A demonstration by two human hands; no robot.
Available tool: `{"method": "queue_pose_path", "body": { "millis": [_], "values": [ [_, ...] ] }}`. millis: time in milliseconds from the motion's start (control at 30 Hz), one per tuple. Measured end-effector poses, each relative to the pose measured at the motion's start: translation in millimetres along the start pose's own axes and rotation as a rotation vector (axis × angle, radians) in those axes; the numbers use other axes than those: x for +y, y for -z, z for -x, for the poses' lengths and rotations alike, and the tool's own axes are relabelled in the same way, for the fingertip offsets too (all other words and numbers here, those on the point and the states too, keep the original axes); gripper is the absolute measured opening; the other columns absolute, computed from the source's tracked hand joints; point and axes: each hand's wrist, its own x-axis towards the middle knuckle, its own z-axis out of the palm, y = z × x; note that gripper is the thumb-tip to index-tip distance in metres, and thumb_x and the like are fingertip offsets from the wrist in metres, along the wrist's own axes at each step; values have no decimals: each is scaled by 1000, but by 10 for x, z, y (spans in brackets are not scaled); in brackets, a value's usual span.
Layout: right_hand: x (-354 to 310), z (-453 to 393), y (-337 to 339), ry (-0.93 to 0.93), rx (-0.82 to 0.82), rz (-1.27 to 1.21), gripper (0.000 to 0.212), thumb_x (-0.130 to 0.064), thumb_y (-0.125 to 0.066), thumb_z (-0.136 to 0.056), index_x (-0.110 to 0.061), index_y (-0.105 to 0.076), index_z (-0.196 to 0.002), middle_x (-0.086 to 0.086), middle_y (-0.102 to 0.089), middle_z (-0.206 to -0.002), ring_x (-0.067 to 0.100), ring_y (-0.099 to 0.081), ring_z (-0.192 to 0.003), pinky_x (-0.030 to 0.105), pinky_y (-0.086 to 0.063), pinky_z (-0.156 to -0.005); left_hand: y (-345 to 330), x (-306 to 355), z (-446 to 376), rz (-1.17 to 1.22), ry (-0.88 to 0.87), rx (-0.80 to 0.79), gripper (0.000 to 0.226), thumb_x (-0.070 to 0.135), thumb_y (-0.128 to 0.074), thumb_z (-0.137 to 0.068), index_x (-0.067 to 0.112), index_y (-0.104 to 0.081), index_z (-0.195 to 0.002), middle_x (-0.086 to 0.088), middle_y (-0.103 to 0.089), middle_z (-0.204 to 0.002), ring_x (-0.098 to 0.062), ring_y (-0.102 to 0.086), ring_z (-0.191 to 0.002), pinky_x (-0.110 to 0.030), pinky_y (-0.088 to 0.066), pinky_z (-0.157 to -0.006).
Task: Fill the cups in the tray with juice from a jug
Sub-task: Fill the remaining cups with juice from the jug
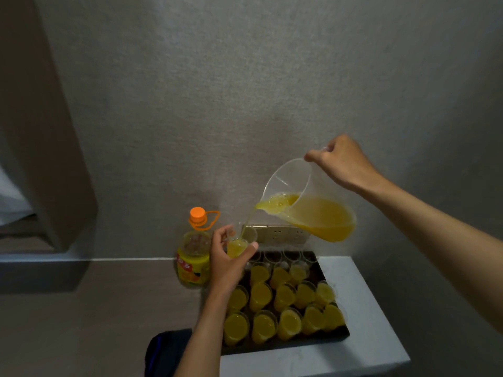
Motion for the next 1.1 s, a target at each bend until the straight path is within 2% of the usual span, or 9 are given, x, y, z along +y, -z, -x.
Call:
{"method": "queue_pose_path", "body": {
  "millis": [167,400,467,600,733,900,1100],
  "values": [
    [-11,-17,1,-6,3,3,48,-29,-70,-88,-22,-41,-51,-9,-31,-40,10,-24,-36,30,-26,-51,1,12,8,-9,10,1,61,20,-88,-78,27,-55,-128,12,-56,-131,14,-48,-114,-5,-41,-80],
    [-28,-27,-29,-6,-2,-1,50,-28,-70,-89,-22,-39,-49,-11,-30,-39,9,-23,-35,29,-24,-49,17,6,-5,-6,16,-5,60,18,-87,-78,25,-54,-128,15,-55,-127,25,-47,-104,0,-41,-75],
    [-29,-26,-41,-5,-2,-1,49,-28,-69,-89,-22,-40,-50,-10,-30,-39,9,-23,-35,29,-24,-47,20,6,-10,0,15,-4,60,17,-87,-78,25,-54,-128,14,-56,-127,23,-49,-104,-2,-43,-75],
    [-27,-44,-53,-10,1,11,46,-29,-69,-88,-21,-42,-52,-11,-30,-37,7,-23,-34,30,-26,-48,27,12,-18,18,16,0,58,19,-88,-77,30,-55,-124,15,-57,-127,10,-52,-113,-12,-44,-82],
    [-47,-63,-65,-14,5,23,44,-29,-70,-88,-20,-44,-54,-11,-29,-37,8,-24,-34,31,-25,-50,40,9,-27,12,6,0,57,17,-87,-78,27,-55,-123,14,-57,-126,19,-52,-103,-4,-44,-76],
    [-72,-68,-70,-12,1,20,50,-29,-70,-89,-21,-39,-51,-11,-28,-35,8,-23,-32,31,-25,-49,42,-13,-60,4,4,7,58,15,-88,-77,24,-56,-124,11,-58,-127,19,-52,-102,-1,-43,-75],
    [-89,-86,-79,-6,9,27,48,-30,-70,-88,-21,-41,-51,-11,-29,-35,8,-24,-32,31,-26,-50,40,-35,-88,11,-2,13,58,15,-89,-77,26,-56,-123,8,-59,-127,9,-55,-108,-13,-47,-84]
  ]
}}
